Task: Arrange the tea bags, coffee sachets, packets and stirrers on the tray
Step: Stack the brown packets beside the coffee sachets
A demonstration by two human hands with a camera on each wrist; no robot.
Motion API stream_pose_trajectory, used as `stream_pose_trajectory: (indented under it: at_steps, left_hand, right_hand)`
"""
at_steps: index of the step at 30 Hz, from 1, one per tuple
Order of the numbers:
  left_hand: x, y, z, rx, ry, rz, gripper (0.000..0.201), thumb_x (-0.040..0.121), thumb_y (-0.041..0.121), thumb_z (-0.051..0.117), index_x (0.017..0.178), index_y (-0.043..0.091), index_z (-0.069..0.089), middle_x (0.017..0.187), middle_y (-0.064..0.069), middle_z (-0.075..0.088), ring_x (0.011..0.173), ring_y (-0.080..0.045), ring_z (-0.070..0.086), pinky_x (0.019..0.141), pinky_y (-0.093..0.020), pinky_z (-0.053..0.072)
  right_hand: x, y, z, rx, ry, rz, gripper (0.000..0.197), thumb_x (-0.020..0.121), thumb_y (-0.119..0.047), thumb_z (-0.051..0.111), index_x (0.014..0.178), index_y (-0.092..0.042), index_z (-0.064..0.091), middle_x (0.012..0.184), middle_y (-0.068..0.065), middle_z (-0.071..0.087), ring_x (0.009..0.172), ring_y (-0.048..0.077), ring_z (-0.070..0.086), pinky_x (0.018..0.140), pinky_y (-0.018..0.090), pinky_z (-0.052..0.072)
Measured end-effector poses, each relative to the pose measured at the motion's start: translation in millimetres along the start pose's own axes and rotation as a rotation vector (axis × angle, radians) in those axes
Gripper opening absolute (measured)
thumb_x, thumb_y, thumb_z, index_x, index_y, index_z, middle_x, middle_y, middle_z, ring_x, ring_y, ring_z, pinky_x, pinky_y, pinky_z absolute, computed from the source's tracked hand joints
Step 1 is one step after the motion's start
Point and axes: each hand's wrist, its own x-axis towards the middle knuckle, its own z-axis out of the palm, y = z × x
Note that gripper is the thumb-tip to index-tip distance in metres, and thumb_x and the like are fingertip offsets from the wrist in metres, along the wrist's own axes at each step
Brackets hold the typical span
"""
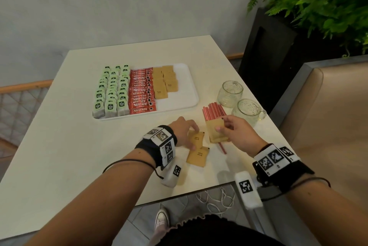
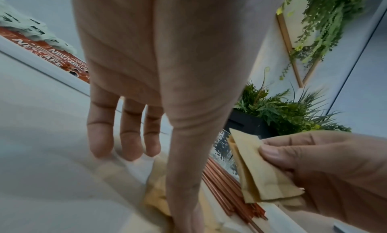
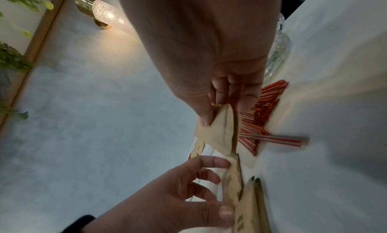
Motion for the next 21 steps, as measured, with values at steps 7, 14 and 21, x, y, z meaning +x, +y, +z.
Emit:
stream_pose_trajectory:
  at_steps: [7,14,21]
  left_hand:
    - [3.0,-2.5,-3.1,-0.032,0.038,-0.002,0.082,0.066,0.031,0.089,0.134,0.027,0.042,0.126,-0.003,0.048,0.114,-0.023,0.055,0.096,-0.041,0.046]
    - [6.8,2.4,-7.3,0.080,0.019,-0.022,0.064,0.067,0.037,0.087,0.121,0.022,0.056,0.125,-0.003,0.043,0.110,-0.026,0.054,0.095,-0.040,0.048]
    - [6.2,-5.7,-8.9,-0.425,0.161,0.084,0.034,0.078,0.017,0.079,0.106,0.022,0.060,0.080,0.006,0.059,0.072,-0.012,0.057,0.064,-0.022,0.041]
  right_hand:
    - [-6.5,-0.5,3.3,0.029,-0.034,-0.015,0.010,0.094,-0.012,0.061,0.092,-0.020,0.066,0.087,-0.005,0.069,0.080,0.005,0.063,0.063,0.014,0.044]
    - [-5.9,-2.7,9.0,0.025,-0.054,0.003,0.006,0.094,-0.013,0.061,0.099,-0.012,0.064,0.092,0.000,0.067,0.086,0.013,0.062,0.068,0.020,0.045]
    - [-2.5,-10.1,15.8,0.109,-0.066,0.017,0.006,0.094,-0.009,0.060,0.100,-0.011,0.063,0.093,0.003,0.067,0.086,0.015,0.063,0.067,0.021,0.052]
